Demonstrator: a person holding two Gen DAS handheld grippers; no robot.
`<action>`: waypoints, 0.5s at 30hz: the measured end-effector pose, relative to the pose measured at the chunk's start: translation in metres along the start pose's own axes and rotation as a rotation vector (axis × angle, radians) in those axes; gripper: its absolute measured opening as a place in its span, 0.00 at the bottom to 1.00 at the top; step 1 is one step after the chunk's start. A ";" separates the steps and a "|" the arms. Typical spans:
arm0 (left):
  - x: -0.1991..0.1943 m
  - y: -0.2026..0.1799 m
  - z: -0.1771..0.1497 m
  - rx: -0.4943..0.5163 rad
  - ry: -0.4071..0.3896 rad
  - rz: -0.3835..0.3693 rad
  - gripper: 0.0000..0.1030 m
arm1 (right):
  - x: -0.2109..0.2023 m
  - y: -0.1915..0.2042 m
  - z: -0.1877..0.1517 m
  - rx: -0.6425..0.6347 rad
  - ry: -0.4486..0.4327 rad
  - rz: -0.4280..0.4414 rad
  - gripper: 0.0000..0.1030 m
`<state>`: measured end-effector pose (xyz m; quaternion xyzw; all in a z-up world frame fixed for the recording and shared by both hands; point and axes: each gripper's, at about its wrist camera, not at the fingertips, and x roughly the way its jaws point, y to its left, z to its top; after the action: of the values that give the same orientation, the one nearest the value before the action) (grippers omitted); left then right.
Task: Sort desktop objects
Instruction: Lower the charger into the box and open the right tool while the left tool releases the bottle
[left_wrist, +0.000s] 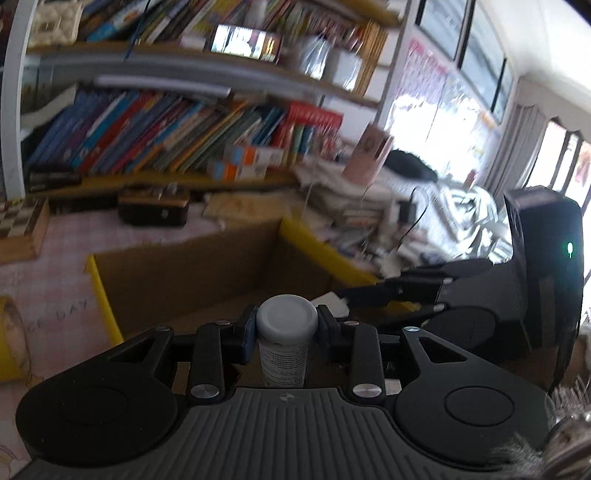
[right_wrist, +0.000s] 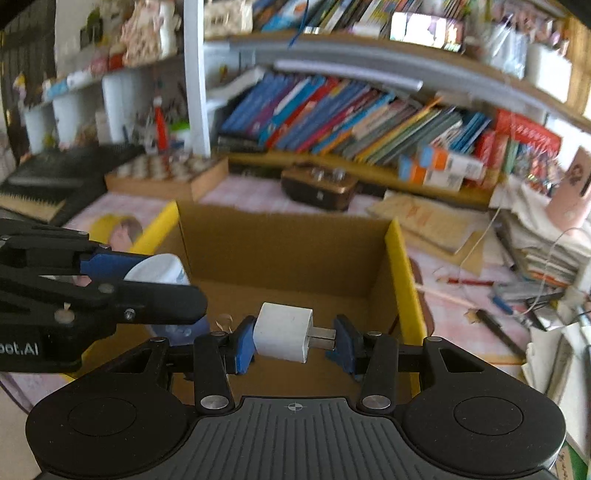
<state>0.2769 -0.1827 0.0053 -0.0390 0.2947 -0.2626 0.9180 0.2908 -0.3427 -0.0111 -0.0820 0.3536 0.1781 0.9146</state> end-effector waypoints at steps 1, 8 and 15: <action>0.004 0.001 -0.002 0.002 0.012 0.009 0.29 | 0.006 -0.003 0.000 -0.001 0.018 0.008 0.44; 0.025 -0.001 -0.009 0.034 0.076 0.060 0.29 | 0.035 -0.011 0.004 -0.036 0.134 0.039 0.44; 0.030 0.003 -0.012 0.020 0.077 0.061 0.30 | 0.050 -0.010 -0.002 -0.059 0.212 0.066 0.44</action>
<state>0.2924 -0.1948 -0.0206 -0.0107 0.3281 -0.2390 0.9139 0.3281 -0.3392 -0.0463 -0.1155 0.4456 0.2087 0.8629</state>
